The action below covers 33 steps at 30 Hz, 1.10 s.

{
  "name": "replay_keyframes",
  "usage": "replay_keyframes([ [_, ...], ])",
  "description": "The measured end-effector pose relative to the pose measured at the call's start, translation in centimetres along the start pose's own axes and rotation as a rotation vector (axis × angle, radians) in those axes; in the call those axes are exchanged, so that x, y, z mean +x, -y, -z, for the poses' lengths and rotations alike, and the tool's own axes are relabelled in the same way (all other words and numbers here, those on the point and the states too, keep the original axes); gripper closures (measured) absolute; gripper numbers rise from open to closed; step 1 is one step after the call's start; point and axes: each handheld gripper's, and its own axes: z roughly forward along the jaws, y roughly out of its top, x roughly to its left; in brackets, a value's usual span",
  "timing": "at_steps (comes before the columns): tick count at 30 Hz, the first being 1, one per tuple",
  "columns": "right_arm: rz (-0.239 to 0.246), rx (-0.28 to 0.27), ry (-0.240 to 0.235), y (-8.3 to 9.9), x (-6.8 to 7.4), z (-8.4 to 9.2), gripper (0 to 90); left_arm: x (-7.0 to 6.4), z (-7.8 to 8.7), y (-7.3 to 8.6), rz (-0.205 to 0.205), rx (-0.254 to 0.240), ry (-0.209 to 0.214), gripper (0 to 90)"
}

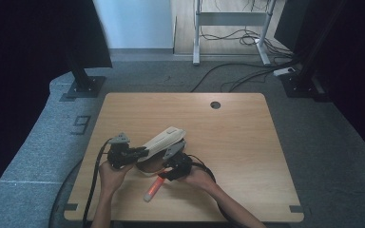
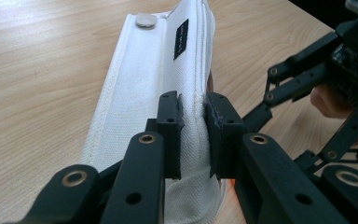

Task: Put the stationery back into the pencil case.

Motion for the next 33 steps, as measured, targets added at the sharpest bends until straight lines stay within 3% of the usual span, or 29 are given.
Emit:
replay_keyframes([
  [5,-0.007,0.000,0.007,-0.6,0.4,-1.0,64.2,0.0,0.0,0.0,-0.001,0.002,0.001,76.8],
  [14,0.019,0.044,0.035,-0.9,0.6,-2.1,67.1,0.0,0.0,0.0,-0.002,0.003,0.002,76.8],
  [26,-0.014,0.067,0.030,1.3,0.1,-0.4,65.0,-0.1,0.0,0.0,-0.003,0.004,0.001,76.8],
  [32,-0.026,0.034,0.018,1.8,0.3,0.9,56.3,-0.1,0.0,0.0,-0.002,0.003,0.001,76.8],
  [33,0.000,0.039,0.009,1.7,0.7,1.0,52.3,-0.1,-0.1,0.0,-0.002,0.003,0.001,76.8],
])
